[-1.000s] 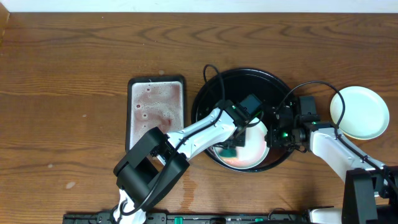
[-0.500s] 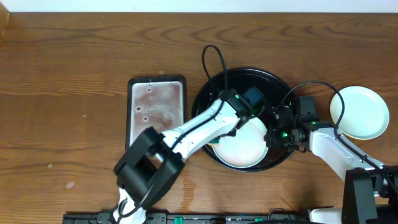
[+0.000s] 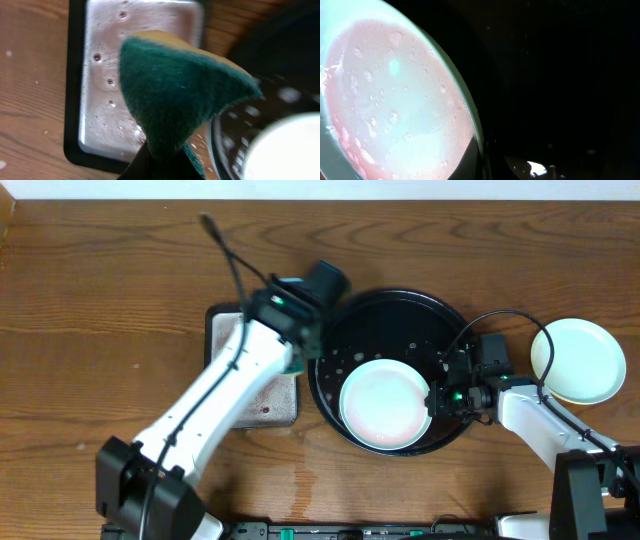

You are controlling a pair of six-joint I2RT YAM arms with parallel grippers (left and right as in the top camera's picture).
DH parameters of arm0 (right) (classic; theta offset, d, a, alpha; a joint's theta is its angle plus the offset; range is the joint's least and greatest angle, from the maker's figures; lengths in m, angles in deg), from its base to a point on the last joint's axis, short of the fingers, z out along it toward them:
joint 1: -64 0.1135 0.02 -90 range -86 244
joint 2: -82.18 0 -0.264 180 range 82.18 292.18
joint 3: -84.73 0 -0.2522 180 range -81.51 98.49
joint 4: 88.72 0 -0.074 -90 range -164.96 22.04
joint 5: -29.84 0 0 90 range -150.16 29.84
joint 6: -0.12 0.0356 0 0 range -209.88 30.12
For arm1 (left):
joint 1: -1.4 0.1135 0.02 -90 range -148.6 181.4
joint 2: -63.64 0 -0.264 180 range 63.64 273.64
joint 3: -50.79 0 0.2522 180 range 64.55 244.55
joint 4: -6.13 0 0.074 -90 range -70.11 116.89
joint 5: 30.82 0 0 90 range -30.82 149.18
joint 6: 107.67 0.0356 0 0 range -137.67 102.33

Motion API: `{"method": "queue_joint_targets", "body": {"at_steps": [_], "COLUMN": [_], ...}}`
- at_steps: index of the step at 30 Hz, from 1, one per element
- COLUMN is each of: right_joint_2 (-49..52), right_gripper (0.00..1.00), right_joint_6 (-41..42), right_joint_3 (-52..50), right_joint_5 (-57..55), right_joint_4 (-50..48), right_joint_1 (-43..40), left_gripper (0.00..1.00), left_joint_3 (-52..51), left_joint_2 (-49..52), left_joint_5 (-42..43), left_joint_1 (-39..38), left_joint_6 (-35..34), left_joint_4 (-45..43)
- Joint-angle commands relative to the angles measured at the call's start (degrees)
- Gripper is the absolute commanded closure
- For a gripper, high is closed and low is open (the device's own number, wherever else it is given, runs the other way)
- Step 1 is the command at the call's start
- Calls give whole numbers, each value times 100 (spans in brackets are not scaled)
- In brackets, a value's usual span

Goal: Clean dirty plates on tray and stack at the side
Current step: 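Return the sponge to the soapy tray with the left gripper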

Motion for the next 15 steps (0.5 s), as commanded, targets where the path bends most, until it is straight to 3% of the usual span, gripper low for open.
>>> {"method": "queue_joint_targets", "body": {"at_steps": [1, 5, 11, 15], "right_joint_2": [92, 92, 92, 92], "right_gripper": [99, 99, 99, 80], "right_joint_6": [-2, -2, -245, -308], "right_joint_3": [-44, -44, -44, -44], "right_joint_5": [-481, -479, -479, -466], "right_joint_4": [85, 94, 90, 20], "right_joint_1": [-24, -24, -24, -24], "left_gripper": [91, 83, 61, 56], "left_joint_3": [-682, -1547, -1519, -1517], "left_joint_2": [133, 162, -44, -507], "left_joint_5": [946, 1853, 2288, 2288], "left_joint_1": [844, 1611, 1908, 1895], "left_joint_6": [634, 957, 1172, 1169], "left_joint_4": [-446, -1342, -1355, -1331]}}
